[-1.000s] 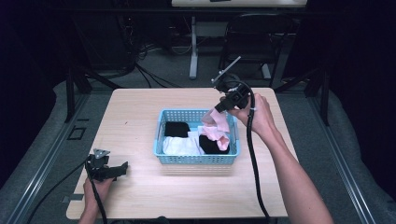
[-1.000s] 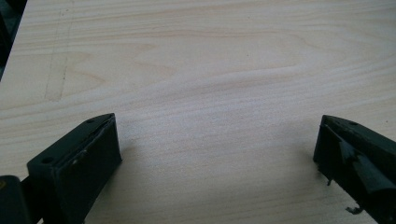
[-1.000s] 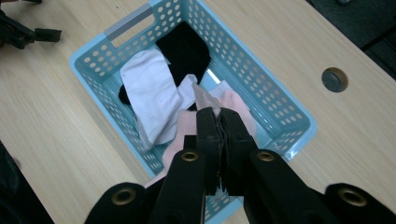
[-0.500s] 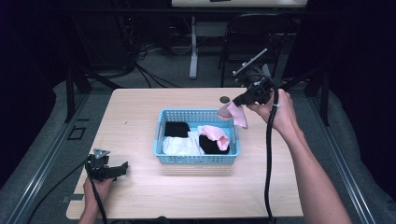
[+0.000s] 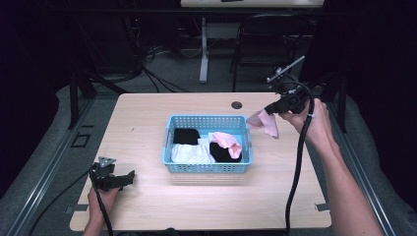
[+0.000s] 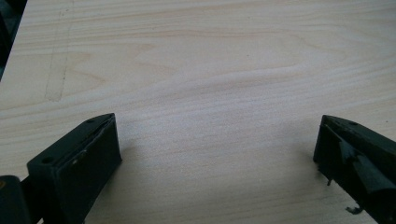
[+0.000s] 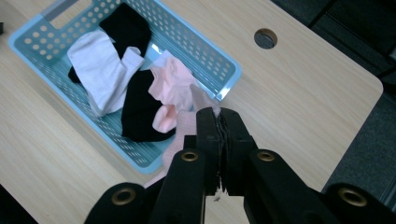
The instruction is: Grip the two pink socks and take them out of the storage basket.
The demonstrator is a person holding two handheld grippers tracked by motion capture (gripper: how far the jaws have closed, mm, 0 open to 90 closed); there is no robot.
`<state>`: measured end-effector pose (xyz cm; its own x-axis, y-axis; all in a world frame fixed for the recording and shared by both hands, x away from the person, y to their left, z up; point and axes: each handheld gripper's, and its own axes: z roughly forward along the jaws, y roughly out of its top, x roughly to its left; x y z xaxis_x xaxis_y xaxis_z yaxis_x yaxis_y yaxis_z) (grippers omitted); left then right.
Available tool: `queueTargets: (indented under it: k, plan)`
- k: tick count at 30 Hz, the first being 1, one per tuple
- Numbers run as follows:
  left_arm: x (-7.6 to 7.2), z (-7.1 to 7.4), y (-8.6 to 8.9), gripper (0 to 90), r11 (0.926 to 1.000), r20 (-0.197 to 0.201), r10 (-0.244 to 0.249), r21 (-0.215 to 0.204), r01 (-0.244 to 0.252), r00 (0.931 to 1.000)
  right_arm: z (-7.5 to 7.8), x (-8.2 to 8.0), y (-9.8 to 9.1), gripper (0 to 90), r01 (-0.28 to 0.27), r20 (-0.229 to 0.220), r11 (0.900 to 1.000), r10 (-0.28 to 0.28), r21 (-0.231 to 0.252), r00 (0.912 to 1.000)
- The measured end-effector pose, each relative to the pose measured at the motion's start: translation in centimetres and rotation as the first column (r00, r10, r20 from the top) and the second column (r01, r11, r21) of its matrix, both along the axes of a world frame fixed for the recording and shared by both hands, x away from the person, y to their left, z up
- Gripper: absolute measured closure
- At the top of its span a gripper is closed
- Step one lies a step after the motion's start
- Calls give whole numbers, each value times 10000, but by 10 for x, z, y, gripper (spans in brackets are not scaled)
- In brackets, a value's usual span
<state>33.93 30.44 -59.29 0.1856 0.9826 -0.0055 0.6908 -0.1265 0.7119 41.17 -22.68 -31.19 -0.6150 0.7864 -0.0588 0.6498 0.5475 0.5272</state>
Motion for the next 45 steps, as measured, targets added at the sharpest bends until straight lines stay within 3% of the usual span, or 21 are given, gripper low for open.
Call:
queueTargets:
  k: [16, 20, 23, 24, 25, 26, 31, 32, 36, 37, 39, 40, 41, 42, 43, 45]
  plan:
    - [0, 0, 0, 6, 10000, 2, 2, -1, -2, 10000, -47, 5, -41, 879, 1025, -555, 9935, -1052, -501, 9929]
    - [0, 0, 0, 6, 10000, -1, -1, 2, 1, 10000, -65, 7, -46, 879, 1223, -729, 9900, -1274, -701, 9892]
    - [0, 0, 0, 6, 10000, -7, 1, -2, -1, 10000, -89, 10, -49, 877, 1454, -981, 9847, -1547, -959, 9831]
    - [0, 0, 0, 6, 10000, -7, 1, -2, -1, 10000, -89, 10, -49, 877, 1454, -981, 9847, -1547, -959, 9831]
    - [0, 0, 0, 6, 10000, 1, -2, -1, 2, 10000, -101, 12, -50, 876, 1523, -1226, 9827, -1648, -1052, 9787]
    - [0, 0, 0, 6, 10000, 1, -2, -1, 2, 10000, -101, 12, -50, 876, 1523, -1226, 9827, -1648, -1052, 9787]
    - [0, 0, 0, 6, 10000, 1, -4, 0, 4, 10000, -134, 16, -55, 874, 1701, -1918, 9789, -1894, -1130, 9630]
    - [0, 0, 0, 6, 10000, 1, -4, 0, 4, 10000, -134, 16, -55, 874, 1701, -1918, 9789, -1894, -1130, 9630]
    - [0, 0, 0, 6, 10000, 3, -4, -1, 4, 10000, -158, 17, -58, 872, 2030, -2168, 9740, -2205, -1003, 9510]
    - [0, 0, 0, 5, 10000, 3, -2, 4, 2, 10000, -161, 17, -59, 871, 1894, -2296, 9745, -2130, -1207, 9497]
    - [0, 0, 0, 6, 10000, 3, 2, 5, -2, 10000, -171, 17, -60, 864, 1922, -2703, 9768, -2110, -946, 9394]
    - [0, 0, 0, 6, 10000, 5, 5, 0, -5, 10000, -175, 16, -60, 855, 1994, -2682, 9773, -2114, -715, 9399]
    - [0, 0, 0, 6, 10000, 3, 2, 3, -2, 10000, -177, 16, -60, 825, 1923, -2757, 9773, -2097, -890, 9381]
    - [0, 0, 0, 6, 10000, 1, 3, 1, -3, 10000, -179, 14, -61, 736, 2023, -2701, 9770, -2133, -681, 9389]
    - [0, 0, 0, 6, 10000, 3, 1, 2, -1, 10000, -177, 14, -62, 693, 1889, -2809, 9798, -1997, -652, 9387]
    - [0, 0, 0, 6, 10000, 1, 1, 2, -1, 10000, -173, 12, -64, 600, 2000, -2613, 9785, -2064, -511, 9429]
